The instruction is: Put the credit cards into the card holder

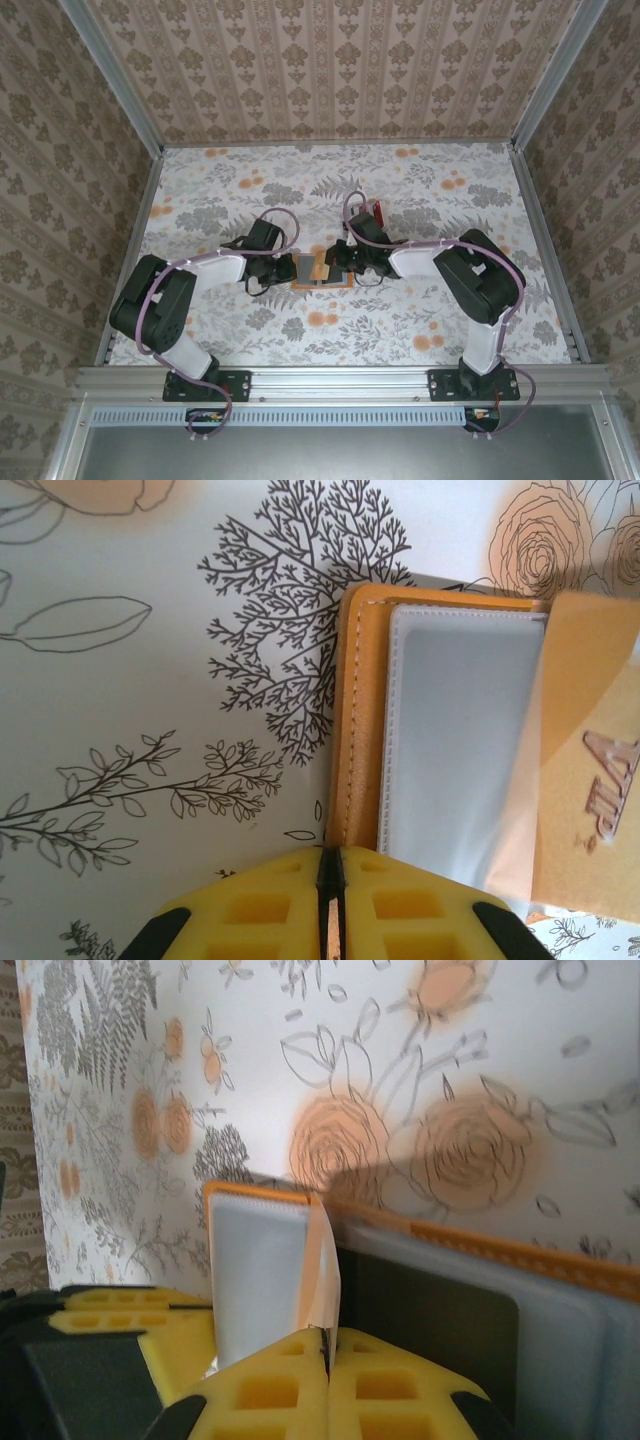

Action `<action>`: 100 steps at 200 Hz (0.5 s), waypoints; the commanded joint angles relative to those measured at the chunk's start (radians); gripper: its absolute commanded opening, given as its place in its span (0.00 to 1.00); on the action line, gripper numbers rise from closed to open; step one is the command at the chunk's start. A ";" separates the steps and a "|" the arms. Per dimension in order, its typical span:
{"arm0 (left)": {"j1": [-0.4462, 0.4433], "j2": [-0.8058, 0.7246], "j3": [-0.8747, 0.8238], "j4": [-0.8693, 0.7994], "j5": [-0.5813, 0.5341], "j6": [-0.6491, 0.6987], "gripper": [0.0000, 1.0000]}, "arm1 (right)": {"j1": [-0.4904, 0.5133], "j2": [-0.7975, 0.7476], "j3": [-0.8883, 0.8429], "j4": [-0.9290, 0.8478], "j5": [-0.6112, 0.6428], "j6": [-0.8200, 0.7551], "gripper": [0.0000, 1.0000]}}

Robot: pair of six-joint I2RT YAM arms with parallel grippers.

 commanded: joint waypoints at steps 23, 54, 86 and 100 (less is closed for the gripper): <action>-0.014 0.052 -0.028 -0.003 0.016 -0.010 0.12 | 0.014 -0.067 -0.073 -0.108 0.019 0.019 0.06; -0.015 0.051 -0.027 0.001 0.016 -0.010 0.12 | 0.017 -0.038 -0.053 -0.098 -0.003 0.016 0.06; -0.016 0.047 -0.021 -0.011 0.015 -0.005 0.13 | 0.017 0.038 -0.021 -0.030 -0.025 0.038 0.06; -0.015 0.039 -0.021 -0.018 0.010 -0.002 0.12 | 0.016 0.062 -0.004 -0.019 -0.039 0.043 0.06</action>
